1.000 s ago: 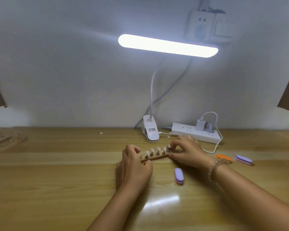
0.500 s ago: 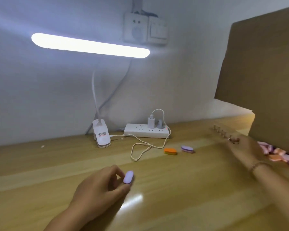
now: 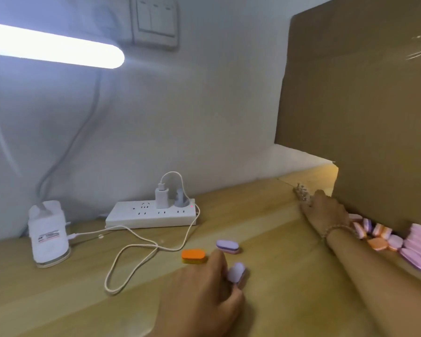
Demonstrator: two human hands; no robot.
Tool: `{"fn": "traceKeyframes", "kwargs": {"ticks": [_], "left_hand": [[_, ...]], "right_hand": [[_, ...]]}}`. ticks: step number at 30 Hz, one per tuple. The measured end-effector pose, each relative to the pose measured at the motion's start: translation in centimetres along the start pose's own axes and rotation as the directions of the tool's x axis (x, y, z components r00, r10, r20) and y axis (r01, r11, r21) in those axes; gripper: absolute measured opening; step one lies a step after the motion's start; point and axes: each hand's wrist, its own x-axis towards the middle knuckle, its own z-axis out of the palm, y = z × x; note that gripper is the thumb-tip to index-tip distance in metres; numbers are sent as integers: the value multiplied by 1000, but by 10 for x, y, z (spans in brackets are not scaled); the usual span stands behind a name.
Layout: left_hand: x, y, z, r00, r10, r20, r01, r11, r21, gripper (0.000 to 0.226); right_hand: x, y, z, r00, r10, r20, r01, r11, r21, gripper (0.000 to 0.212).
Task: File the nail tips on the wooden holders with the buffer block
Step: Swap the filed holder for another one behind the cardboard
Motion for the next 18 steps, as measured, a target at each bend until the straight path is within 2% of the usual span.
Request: {"fn": "traceKeyframes", "kwargs": {"ticks": [4, 6, 8, 10, 12, 14, 16, 18], "left_hand": [[9, 6, 12, 1000, -2, -23, 2, 999, 33, 30], [8, 6, 13, 999, -9, -30, 10, 999, 40, 35], [8, 7, 13, 998, -13, -55, 17, 997, 75, 39], [7, 8, 12, 998, -23, -64, 28, 997, 77, 37], [3, 7, 7, 998, -27, -63, 28, 999, 17, 36], [-2, 2, 1, 997, -45, -66, 37, 993, -114, 44], [-7, -6, -10, 995, -77, -68, 54, 956, -289, 42], [-13, -14, -25, 989, -101, -112, 50, 921, -385, 33]], "right_hand": [[15, 4, 12, 990, -137, -46, 137, 991, 9, 25], [18, 5, 16, 986, -162, 47, 163, 986, -31, 40], [19, 2, 17, 964, -121, 236, 159, 976, -148, 62], [17, -1, 15, 949, -99, 298, 159, 971, -181, 72], [9, -2, 9, 947, -164, 278, 205, 971, -127, 69], [-6, -6, 1, 942, -257, 214, 268, 963, -24, 59], [-30, -26, -11, 931, -351, 102, 330, 927, 178, 41], [-64, -56, -28, 901, -433, -6, 404, 835, 374, 28]]}}
